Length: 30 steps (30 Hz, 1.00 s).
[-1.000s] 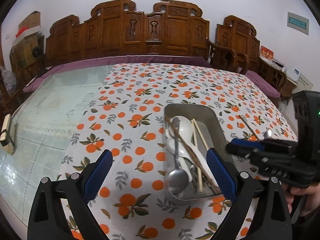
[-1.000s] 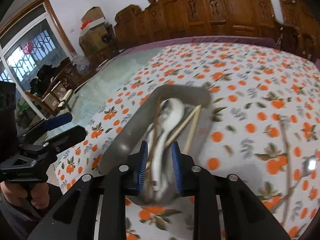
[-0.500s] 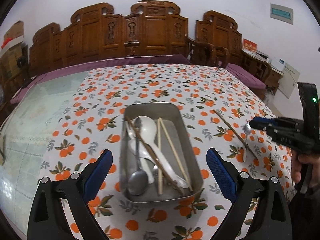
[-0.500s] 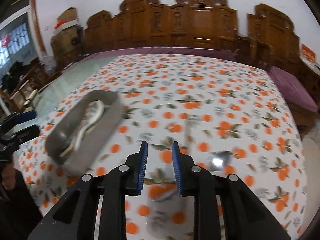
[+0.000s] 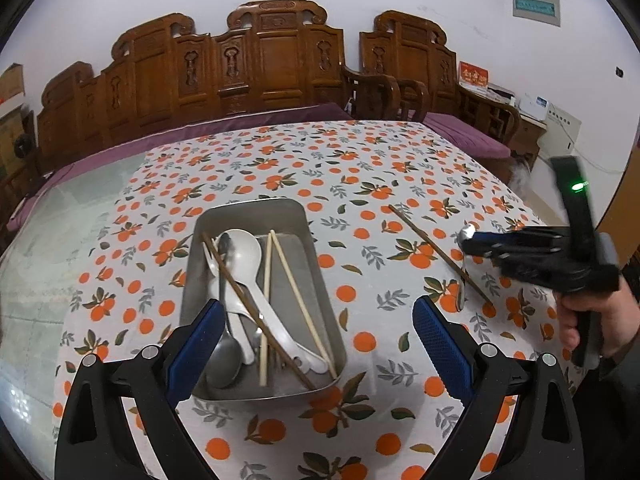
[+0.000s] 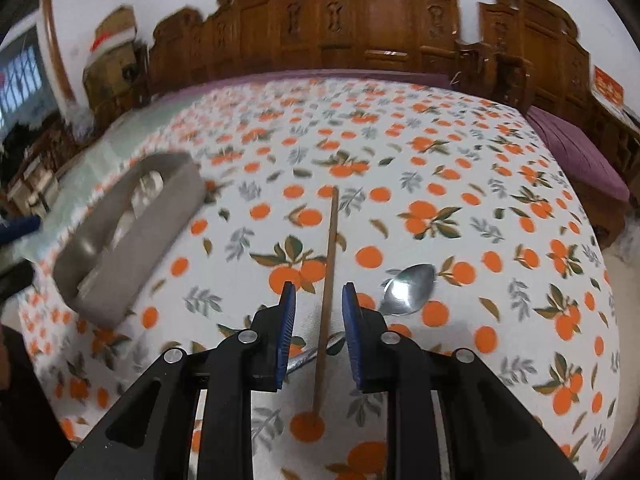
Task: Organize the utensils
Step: 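Move the right tool to the remaining wooden chopstick and grasp it, then grasp the metal spoon by its handle with the left tool while the right tool holds the chopstick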
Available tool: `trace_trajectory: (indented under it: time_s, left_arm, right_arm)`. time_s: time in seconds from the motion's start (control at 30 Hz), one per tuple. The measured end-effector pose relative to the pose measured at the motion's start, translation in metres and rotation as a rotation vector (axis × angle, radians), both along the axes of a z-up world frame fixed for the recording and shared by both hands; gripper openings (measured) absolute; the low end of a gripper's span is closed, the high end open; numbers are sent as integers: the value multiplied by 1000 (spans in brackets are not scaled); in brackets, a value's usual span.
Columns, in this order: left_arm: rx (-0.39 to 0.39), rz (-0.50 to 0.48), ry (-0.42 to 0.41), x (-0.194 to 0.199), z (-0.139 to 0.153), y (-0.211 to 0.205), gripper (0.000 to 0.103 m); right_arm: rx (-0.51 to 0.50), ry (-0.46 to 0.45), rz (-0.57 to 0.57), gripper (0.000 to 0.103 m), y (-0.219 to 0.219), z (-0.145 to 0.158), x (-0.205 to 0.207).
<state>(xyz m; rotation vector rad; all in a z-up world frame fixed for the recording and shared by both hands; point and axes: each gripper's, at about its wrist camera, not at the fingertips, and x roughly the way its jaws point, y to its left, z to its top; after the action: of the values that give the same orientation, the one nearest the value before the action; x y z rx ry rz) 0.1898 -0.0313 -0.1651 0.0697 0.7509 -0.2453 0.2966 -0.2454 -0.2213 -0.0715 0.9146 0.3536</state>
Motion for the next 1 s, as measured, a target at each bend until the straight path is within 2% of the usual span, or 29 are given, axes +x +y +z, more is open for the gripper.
trace_trajectory:
  time_s: [0.2,0.23,0.27,0.37,0.47,0.57,0.67,1.0]
  left_arm:
    - [23,-16,6,1,-5,-13,91]
    - [23,-18,9,1,-5,-15,91]
    - [24,-20,10,1,-5,-17,91]
    - [39,-28,12,0,-6,-24,91]
    - [50,-39,22,0,-6,-33,91]
    - [76,-62,22,2,-5,-46,91]
    - [69,-91,26,8,-5,-63,91]
    - [99,-241,67,51,-34,-144,91]
  right_arm:
    - [-108,54,30,17,13,-28,19]
    - [-113,55,33,15,14,-28,20]
    - [-115,60,38,8,15,-28,21]
    - [-141,52,63,6,21,-28,18]
    - [-122,29,80,6,20,-21,14]
    - [-47,-18,38,6,-1,0,12]
    - [-45,-39,-18,6,-28,8,13]
    - [-21,-7,-171,6,-108,-1,18]
